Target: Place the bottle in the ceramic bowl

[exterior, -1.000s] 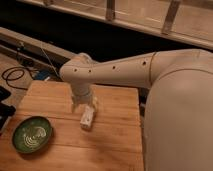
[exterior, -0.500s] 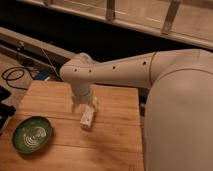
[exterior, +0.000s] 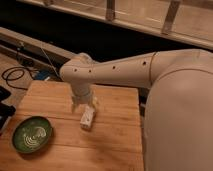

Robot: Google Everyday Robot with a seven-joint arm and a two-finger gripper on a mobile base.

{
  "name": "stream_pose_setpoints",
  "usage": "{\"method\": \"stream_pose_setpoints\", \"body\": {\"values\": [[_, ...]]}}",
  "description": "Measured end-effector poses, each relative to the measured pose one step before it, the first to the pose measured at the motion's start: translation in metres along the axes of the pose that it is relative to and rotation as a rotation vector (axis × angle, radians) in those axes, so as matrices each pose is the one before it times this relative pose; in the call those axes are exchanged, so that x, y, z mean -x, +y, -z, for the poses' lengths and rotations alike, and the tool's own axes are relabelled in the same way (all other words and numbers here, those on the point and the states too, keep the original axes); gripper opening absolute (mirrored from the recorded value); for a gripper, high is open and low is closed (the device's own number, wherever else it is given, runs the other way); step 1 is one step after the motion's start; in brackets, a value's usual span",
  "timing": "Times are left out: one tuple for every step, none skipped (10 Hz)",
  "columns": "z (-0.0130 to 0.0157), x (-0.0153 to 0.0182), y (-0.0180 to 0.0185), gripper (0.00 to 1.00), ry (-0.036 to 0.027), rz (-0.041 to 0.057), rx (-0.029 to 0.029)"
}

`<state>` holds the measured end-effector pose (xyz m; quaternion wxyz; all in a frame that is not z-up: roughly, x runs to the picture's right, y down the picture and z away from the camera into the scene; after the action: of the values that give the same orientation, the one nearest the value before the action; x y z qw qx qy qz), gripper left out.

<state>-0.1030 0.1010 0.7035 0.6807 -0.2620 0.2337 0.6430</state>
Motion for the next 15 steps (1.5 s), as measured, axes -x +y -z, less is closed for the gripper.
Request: {"method": "stream_pose_setpoints", "body": {"values": [[0.00003, -0.00001, 0.00012, 0.65, -0.00004, 0.00022, 0.00004], [-0.00001, -0.00002, 0.00008, 0.65, 0.00003, 0.00010, 0.00000], [-0.00006, 0.00005, -0.00028, 0.65, -0.00134, 0.00145, -0.00165], [0.00060, 0.00087, -0.00041, 0.65, -0.00919, 0.00550, -0.00670], [-0.00073, 0.00391, 0.00221, 0.65, -0.00860, 0.00553, -0.00622], [-0.00388, 0.00898, 0.00258, 0.65, -0.00537, 0.00138, -0.00147], [-0.01045, 0.01417, -0.00682, 0.65, 0.00722, -0.00599, -0.00269], [-0.01461, 0.01041, -0.00690, 0.65, 0.01862, -0.00961, 0.00418], [-0.01168, 0.00581, -0.00201, 0.65, 0.01493, -0.00263, 0.00313], [-0.01782, 0.00934, 0.00400, 0.65, 0.02058, 0.00111, 0.02480], [-0.01061, 0.00742, -0.00616, 0.65, 0.01090, -0.01043, 0.00851], [-0.00253, 0.00090, -0.00334, 0.65, 0.00589, -0.00522, 0.00074], [0.00006, 0.00054, 0.00192, 0.65, -0.00242, 0.00154, 0.00319], [-0.00001, -0.00064, 0.00270, 0.65, 0.00029, 0.00421, 0.00189], [0.00036, 0.00005, -0.00079, 0.65, 0.00075, -0.00127, -0.00120]]}}
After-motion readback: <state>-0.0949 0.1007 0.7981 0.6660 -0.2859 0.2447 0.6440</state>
